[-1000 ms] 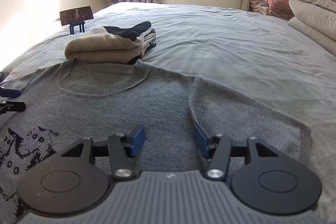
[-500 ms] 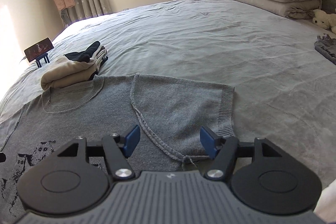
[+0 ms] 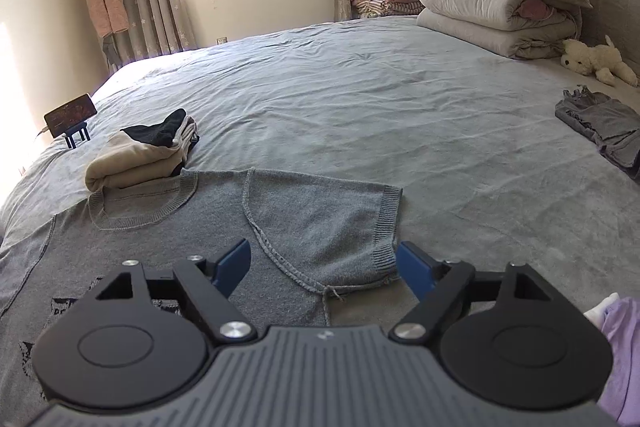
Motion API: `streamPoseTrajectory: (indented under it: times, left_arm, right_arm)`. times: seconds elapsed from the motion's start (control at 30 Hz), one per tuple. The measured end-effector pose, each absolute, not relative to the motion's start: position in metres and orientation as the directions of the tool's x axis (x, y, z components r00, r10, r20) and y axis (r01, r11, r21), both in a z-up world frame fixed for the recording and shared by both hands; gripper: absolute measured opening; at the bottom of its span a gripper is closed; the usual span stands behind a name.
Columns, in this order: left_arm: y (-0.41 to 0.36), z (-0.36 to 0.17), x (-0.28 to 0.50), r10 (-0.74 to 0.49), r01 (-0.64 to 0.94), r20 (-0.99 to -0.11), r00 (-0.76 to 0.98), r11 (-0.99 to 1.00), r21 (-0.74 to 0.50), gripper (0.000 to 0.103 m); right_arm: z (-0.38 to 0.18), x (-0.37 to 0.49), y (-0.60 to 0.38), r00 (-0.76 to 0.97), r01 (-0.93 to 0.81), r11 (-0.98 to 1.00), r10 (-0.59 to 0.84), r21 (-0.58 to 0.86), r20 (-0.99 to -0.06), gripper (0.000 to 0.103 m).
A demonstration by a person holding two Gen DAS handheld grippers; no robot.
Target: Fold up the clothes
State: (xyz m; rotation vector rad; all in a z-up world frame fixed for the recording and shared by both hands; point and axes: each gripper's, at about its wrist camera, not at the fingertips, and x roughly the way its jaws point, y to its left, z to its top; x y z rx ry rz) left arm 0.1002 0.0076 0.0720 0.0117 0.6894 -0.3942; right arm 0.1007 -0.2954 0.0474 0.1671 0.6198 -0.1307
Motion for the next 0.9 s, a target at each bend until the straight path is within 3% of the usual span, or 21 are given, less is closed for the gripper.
streamPoseTrajectory:
  times: [0.3,0.63,0.9]
  left_arm:
    - [0.003,0.105,0.069,-0.368,0.352,-0.633,0.681,0.922,-0.158,0.102]
    - [-0.008,0.125,0.043,-0.345,0.354,-0.609,0.714,0.929,-0.110,0.102]
    - [-0.024,0.102,0.060,-0.307,0.308,-0.608,0.732,0.945,-0.106,0.102]
  right_arm:
    - [0.066,0.076,-0.265,0.854,0.020,1.000,-0.022,-0.011,-0.520,0.099]
    - [0.072,0.070,-0.264,0.848,0.020,0.999,0.000,0.034,-0.531,0.100]
    - [0.066,0.080,-0.264,0.840,0.046,0.998,-0.011,0.051,-0.542,0.102]
